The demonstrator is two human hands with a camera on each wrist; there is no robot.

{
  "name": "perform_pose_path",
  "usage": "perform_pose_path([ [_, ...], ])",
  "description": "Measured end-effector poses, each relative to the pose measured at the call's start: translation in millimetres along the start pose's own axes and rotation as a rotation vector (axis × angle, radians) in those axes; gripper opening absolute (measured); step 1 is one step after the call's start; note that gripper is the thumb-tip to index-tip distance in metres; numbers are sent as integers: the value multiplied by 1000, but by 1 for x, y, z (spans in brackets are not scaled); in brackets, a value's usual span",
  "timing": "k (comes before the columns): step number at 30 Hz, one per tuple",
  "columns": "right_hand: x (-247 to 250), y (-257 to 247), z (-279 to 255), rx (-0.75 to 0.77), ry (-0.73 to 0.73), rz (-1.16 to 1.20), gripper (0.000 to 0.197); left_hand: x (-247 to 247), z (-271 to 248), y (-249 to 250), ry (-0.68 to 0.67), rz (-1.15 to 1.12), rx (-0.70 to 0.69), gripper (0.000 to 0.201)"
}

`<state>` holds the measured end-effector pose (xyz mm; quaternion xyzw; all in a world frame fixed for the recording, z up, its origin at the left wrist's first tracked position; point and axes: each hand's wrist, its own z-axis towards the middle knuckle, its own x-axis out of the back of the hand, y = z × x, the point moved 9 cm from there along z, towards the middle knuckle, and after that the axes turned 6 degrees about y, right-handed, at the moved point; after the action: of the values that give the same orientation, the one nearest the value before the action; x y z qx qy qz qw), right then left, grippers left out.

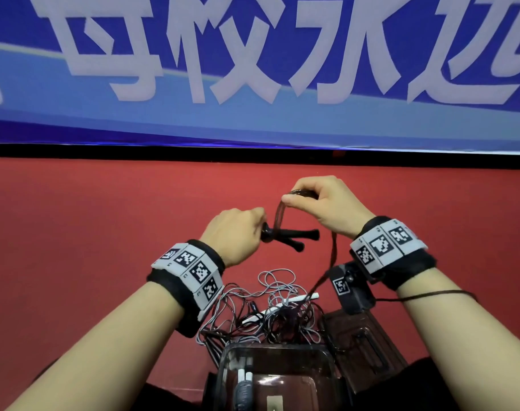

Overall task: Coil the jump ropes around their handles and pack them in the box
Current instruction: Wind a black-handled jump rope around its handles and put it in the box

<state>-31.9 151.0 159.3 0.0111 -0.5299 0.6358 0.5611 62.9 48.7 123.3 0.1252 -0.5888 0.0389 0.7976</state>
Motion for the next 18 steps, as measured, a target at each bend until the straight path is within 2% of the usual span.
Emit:
perform_pose_path([
  [2, 2, 14, 0, -44, -45, 52, 18, -4, -4, 14, -40, -83, -81, 23],
  [4, -1, 25, -2, -86, -114, 89, 18, -6, -7, 17, -78, -206, -96, 27],
  [7, -11, 38, -7, -176, -190, 164, 24, -7, -8, 14, -121, -489, -45, 31],
  [10, -21, 38, -10, -196, -223, 317, 33, -2, -6, 11, -97, -888, 72, 29],
  [12, -23, 37, -11, -178, -196, 392, 41, -5, -4, 9, -103, -1120, 194, 24],
  [15, -35, 38, -12, -284, -82, 587, 11, -9, -2, 8, -108, -1405, 334, 21],
  [17, -50, 43, -14, -396, 1, 589, 27, -7, 1, 8, -98, -1570, 382, 22],
  [18, -58, 40, -15, -416, 33, 563, 26, -5, 2, 7, -87, -1655, 405, 24],
])
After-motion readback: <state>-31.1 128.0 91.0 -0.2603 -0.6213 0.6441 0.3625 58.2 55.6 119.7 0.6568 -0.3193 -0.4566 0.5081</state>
